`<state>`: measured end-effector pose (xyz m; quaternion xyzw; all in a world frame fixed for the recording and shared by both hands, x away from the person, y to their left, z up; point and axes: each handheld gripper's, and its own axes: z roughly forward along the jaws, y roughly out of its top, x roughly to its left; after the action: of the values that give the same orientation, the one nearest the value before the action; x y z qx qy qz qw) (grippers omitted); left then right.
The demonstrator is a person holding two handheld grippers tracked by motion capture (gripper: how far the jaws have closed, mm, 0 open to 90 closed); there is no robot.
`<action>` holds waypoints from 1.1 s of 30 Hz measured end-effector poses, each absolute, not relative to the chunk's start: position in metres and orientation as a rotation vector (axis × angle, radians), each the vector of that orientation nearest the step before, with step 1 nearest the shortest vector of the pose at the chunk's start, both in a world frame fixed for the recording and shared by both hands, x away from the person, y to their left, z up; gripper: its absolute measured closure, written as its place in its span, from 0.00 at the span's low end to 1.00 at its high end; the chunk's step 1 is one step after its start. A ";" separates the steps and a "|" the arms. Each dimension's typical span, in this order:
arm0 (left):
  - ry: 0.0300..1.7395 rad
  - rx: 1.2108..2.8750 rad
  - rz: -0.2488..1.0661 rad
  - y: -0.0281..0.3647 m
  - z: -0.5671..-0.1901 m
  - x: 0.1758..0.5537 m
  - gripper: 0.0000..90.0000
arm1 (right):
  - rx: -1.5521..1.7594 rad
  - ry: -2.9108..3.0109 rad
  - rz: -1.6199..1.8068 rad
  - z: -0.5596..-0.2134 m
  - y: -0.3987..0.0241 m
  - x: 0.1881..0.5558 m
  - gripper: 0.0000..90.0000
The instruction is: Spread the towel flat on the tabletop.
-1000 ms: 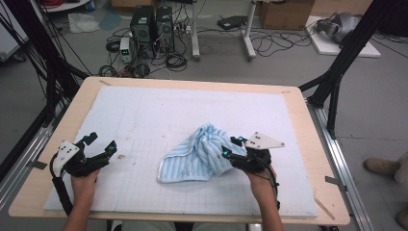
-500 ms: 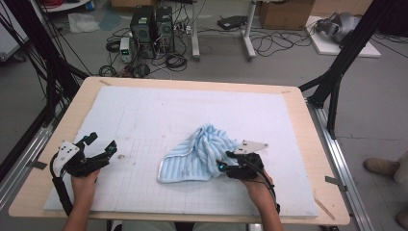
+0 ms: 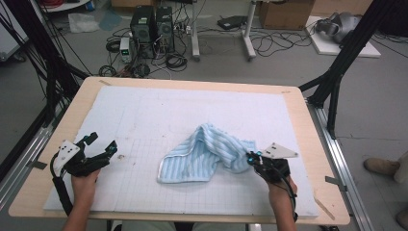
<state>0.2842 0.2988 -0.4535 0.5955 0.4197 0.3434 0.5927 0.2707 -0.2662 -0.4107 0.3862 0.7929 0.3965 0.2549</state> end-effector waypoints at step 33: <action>0.744 1.696 0.369 0.170 -0.426 0.318 0.19 | 1.141 1.963 1.242 -0.403 -0.296 0.267 0.42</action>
<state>0.3182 0.1699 -0.4264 0.7275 0.3191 0.1583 0.5864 0.2666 -0.2956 -0.4034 0.4240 0.7296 0.4616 0.2734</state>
